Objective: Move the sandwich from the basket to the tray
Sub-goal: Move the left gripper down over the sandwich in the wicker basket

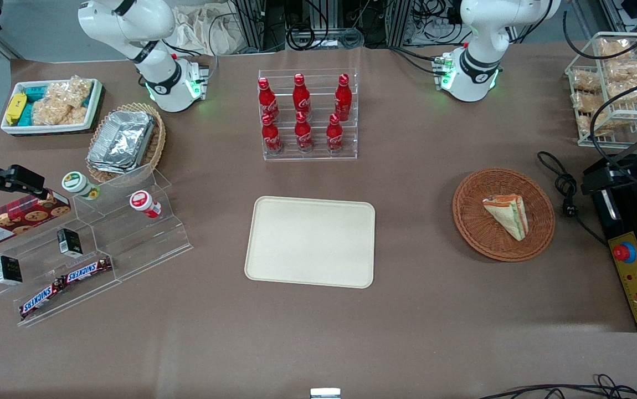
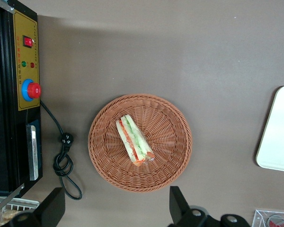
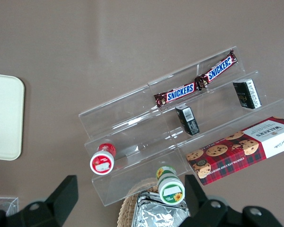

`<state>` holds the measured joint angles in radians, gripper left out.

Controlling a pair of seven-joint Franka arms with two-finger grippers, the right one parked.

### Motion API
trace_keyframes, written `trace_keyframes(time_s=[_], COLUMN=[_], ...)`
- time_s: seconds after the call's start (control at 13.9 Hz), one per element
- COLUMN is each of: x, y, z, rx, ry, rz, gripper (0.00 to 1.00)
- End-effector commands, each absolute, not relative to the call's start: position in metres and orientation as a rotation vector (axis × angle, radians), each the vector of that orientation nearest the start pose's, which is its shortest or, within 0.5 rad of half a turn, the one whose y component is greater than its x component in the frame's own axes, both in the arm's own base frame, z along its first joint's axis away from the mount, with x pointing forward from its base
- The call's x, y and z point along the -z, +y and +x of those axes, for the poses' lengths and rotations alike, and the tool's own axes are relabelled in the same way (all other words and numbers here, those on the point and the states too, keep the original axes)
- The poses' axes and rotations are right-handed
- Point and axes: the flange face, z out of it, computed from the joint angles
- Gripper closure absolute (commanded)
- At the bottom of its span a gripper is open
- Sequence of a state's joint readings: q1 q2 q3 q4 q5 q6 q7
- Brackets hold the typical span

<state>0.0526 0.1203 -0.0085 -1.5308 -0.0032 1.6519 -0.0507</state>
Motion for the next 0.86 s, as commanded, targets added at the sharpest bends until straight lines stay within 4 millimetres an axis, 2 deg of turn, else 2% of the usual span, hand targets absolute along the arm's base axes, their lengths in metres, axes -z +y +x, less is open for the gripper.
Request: trace_keyframes(time_s=[0.0, 0.22, 0.36, 0.43, 0.58, 0.79], x=[-0.588, -0.579, -0.552, -0.543, -0.509, -0.451], y=[0.018, 0.018, 0.02, 0.02, 0.02, 0.024], z=[0.596, 0.598, 0.595, 0.595, 0.593, 0.587], rx=[-0.008, -0.042, -0.11, -0.126, -0.13, -0.098], ry=[-0.224, -0.362, -0.568, -0.731, -1.002, -1.146], rz=[-3.15, -3.128, -3.081, -3.041, -2.963, -2.911], gripper=[0.01, 0.01, 0.01, 0.01, 0.01, 0.01])
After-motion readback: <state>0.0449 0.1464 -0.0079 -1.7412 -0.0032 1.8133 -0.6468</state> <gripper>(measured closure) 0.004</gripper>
